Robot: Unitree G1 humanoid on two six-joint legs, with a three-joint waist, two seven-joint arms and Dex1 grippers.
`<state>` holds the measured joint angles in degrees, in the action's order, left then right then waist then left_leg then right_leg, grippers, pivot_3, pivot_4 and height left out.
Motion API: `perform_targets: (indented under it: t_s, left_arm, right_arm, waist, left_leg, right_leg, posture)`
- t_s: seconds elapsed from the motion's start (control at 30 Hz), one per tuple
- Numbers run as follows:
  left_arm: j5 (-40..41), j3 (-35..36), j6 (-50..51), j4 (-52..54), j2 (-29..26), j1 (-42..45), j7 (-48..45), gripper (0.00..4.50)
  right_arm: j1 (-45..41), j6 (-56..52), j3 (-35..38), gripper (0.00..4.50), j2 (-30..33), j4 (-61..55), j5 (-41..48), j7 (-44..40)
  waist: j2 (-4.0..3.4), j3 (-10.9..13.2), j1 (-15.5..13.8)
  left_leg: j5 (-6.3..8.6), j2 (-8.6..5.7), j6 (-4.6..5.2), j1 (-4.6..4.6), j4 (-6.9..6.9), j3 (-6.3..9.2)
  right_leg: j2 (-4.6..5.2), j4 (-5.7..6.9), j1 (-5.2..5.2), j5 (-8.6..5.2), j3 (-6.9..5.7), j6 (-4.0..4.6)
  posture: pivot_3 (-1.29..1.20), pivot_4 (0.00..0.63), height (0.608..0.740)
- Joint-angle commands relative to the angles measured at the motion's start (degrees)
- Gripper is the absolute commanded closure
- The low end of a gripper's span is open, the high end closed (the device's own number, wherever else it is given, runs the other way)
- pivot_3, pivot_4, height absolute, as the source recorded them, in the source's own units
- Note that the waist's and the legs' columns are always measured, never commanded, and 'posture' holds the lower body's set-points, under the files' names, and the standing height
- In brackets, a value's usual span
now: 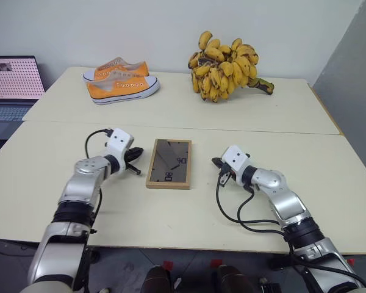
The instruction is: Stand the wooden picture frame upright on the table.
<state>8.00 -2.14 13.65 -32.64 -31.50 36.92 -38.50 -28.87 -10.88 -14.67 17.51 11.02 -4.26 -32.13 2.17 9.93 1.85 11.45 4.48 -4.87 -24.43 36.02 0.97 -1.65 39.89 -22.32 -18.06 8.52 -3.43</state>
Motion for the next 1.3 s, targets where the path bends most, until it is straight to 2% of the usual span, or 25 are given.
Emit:
perform_targets:
  t_s: [0.03, 0.23, 0.43, 0.73, 1.07, 1.3]
  left_arm:
    - [0.07, -2.73, 0.42, 6.45, 1.34, -1.93, -5.04, 4.50]
    - [2.78, -4.57, 9.41, 24.79, -0.38, -10.78, -10.16, 4.50]
    - [4.57, -4.33, 15.94, 34.14, -0.11, -12.48, -10.29, 4.50]
    - [4.55, -4.83, 19.27, 37.40, 2.23, -11.25, -8.52, 4.50]
    - [4.94, -2.40, 20.67, 38.99, -2.33, -13.09, -9.12, 4.50]
    - [4.82, -3.13, 20.70, 38.21, -2.06, -13.12, -8.10, 4.50]
  right_arm:
    - [-1.80, 1.00, 1.10, 4.48, -1.08, -0.10, -1.34, 3.23]
    - [-2.64, 1.95, 2.46, 4.48, -1.00, 3.23, -2.38, 6.20]
    - [-3.06, 2.93, 2.36, 4.48, -1.48, 5.18, -2.29, 6.90]
    - [-0.46, 2.08, 3.89, 4.48, 1.19, 1.01, -0.34, 3.98]
    - [6.86, -4.09, 6.50, 4.48, 6.04, -12.71, 2.12, 0.52]
    - [11.01, -5.14, 5.00, 4.48, 5.49, -12.94, 1.34, 1.31]
  waist:
    - [0.00, 0.00, 0.00]
    - [-0.03, -0.02, -0.02]
    - [-0.03, -0.02, 0.03]
    - [-0.04, -0.01, -0.01]
    - [-0.06, 0.00, 0.11]
    - [-0.06, 0.00, 0.08]
  left_leg:
    - [0.00, 0.00, 0.00, 0.00, 0.00, 0.01]
    - [0.00, 0.01, 0.00, 0.01, 0.00, 0.08]
    - [0.00, -0.01, 0.00, 0.00, 0.02, 0.18]
    - [0.00, -0.02, 0.00, -0.01, 0.03, 0.23]
    - [0.00, -0.02, 0.00, -0.01, 0.01, 0.27]
    - [0.00, -0.02, 0.00, -0.01, 0.01, 0.28]
  right_leg:
    - [0.00, 0.01, -0.01, -0.01, -0.01, 0.01]
    - [0.00, 0.06, 0.02, -0.02, -0.04, 0.03]
    - [0.00, 0.05, 0.06, -0.03, -0.12, 0.04]
    - [0.00, 0.03, 0.09, -0.03, -0.16, 0.04]
    - [0.00, 0.04, 0.08, -0.06, -0.18, 0.08]
    - [0.00, 0.03, 0.08, -0.07, -0.20, 0.09]
  posture:
    - [0.00, 0.150, 0.740]
    - [0.00, 0.150, 0.740]
    - [0.00, 0.150, 0.740]
    - [0.00, 0.150, 0.740]
    - [0.00, 0.150, 0.740]
    - [0.00, 0.150, 0.740]
